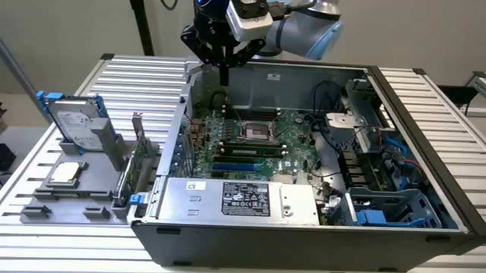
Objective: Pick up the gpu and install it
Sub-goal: 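Reach for the gpu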
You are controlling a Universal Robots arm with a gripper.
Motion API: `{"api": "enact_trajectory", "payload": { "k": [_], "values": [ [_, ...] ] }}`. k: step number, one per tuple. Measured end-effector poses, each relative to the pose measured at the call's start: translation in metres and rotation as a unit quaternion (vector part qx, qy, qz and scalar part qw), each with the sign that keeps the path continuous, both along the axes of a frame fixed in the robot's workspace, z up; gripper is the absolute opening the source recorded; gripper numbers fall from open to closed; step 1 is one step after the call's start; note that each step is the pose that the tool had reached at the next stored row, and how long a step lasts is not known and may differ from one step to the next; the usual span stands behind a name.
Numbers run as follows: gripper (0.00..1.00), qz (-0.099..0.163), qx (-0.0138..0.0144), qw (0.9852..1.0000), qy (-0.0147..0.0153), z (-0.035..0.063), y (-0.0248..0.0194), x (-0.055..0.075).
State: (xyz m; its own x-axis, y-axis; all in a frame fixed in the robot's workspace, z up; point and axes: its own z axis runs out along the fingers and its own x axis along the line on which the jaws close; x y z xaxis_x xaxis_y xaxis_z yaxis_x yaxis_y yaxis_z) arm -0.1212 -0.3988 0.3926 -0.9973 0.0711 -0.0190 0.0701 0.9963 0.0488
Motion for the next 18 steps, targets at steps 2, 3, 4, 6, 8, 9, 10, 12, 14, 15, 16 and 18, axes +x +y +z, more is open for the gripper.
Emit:
{"api": "enact_trajectory", "payload": {
  "k": [2,3,4,6,8,9,10,12,14,15,16,18],
  "values": [
    [0.11,0.0,0.0,1.0,0.0,0.0,0.0,0.0],
    [0.11,0.0,0.0,1.0,0.0,0.0,0.0,0.0],
    [0.11,0.0,0.0,1.0,0.0,0.0,0.0,0.0],
    [0.11,0.0,0.0,1.0,0.0,0.0,0.0,0.0],
    [0.11,0.0,0.0,1.0,0.0,0.0,0.0,0.0],
    [0.11,0.0,0.0,1.0,0.0,0.0,0.0,0.0],
    [0.11,0.0,0.0,1.0,0.0,0.0,0.0,0.0],
    [0.11,0.0,0.0,1.0,0.0,0.0,0.0,0.0],
    [0.11,0.0,0.0,1.0,0.0,0.0,-0.0002,0.0],
    [0.11,0.0,-0.0002,1.0,0.0001,0.0001,-0.001,-0.002],
    [0.11,0.0,-0.0001,1.0,0.0,0.0,-0.0028,-0.005],
    [0.11,0.0,0.0,1.0,-0.0001,-0.0002,-0.0085,-0.011]
  ]
}}
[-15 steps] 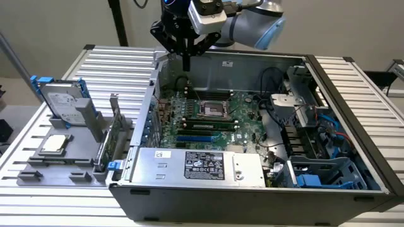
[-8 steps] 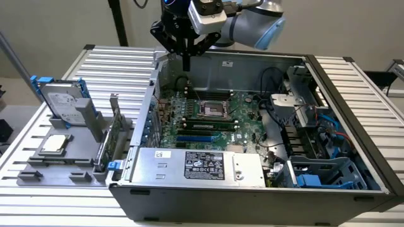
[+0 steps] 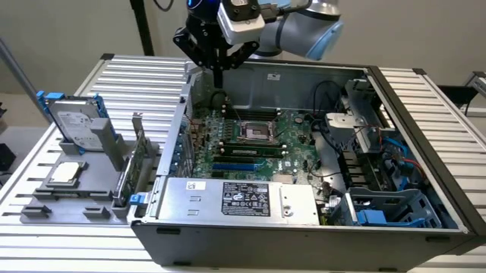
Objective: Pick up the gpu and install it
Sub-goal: 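Reach for the gpu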
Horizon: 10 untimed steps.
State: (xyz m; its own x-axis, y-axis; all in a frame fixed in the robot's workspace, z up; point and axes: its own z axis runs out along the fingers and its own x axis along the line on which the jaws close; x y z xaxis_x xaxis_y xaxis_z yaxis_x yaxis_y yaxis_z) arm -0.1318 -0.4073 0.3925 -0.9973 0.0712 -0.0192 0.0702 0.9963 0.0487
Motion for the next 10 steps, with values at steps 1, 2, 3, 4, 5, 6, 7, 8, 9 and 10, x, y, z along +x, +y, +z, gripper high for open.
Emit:
{"api": "enact_trajectory", "payload": {
  "k": [1,2,3,4,5,6,7,8,9,10],
  "values": [
    [0.11,0.0,0.0,1.0,0.0,0.0,-0.0027,-0.003],
    [0.11,0.0,0.0,1.0,0.0,-0.0001,-0.0053,-0.006],
    [0.11,0.0,0.0,1.0,0.0,-0.0002,-0.0079,-0.009],
    [0.11,0.0,0.0,1.0,0.0,-0.0003,-0.0105,-0.012],
    [0.11,0.0,0.0,1.0,0.0,-0.0003,-0.0127,-0.016],
    [0.11,0.0,0.0,1.0,0.0,-0.0005,-0.0146,-0.019],
    [0.11,0.0,0.0,1.0,0.0,-0.0007,-0.0164,-0.024],
    [0.11,0.0,0.0,1.0,0.0,-0.001,-0.0178,-0.028],
    [0.11,0.0,0.0,1.0,0.0,-0.0013,-0.019,-0.033],
    [0.11,0.0,0.0,1.0,0.0,-0.0018,-0.0202,-0.037]
  ]
}}
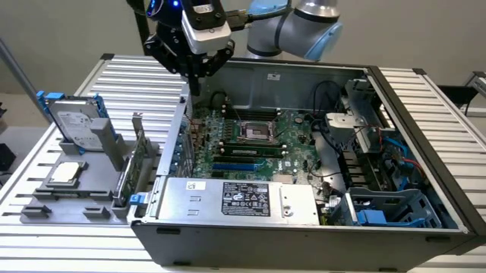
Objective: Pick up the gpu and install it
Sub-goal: 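Reach for the gpu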
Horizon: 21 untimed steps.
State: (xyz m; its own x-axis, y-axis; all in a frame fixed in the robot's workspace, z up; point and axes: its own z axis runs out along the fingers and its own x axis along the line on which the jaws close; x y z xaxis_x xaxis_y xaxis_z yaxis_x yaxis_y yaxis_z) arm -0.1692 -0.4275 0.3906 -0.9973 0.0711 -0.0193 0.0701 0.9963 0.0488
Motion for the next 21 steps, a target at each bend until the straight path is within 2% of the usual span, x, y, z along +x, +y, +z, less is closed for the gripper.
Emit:
{"api": "enact_trajectory", "payload": {
  "k": [21],
  "values": [
    [0.11,0.0,0.0,1.0,0.0,-0.0157,-0.0183,-0.095]
  ]
}}
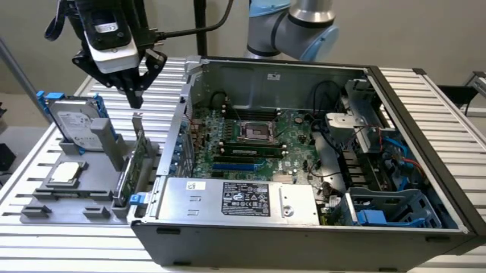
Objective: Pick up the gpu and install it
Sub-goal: 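Reach for the gpu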
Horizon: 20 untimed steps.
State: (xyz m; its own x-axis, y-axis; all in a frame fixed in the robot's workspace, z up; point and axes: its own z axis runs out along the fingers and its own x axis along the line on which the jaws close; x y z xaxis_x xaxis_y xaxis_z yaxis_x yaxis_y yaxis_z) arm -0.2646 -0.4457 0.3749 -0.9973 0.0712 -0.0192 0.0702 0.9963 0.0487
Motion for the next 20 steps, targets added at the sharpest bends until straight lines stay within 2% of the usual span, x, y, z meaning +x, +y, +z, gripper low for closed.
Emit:
{"api": "enact_trajectory", "payload": {
  "k": [6,12,13,20],
  "values": [
    [0.11,0.0,0.0,1.0,0.0,-0.0047,-0.006,-0.025],
    [0.11,0.0,0.0,1.0,0.0,-0.0067,-0.0184,-0.036],
    [0.11,0.0,0.0,1.0,0.0,-0.0066,-0.0194,-0.036],
    [0.11,0.0,0.0,1.0,0.0,-0.0067,-0.0194,-0.036]
  ]
}}
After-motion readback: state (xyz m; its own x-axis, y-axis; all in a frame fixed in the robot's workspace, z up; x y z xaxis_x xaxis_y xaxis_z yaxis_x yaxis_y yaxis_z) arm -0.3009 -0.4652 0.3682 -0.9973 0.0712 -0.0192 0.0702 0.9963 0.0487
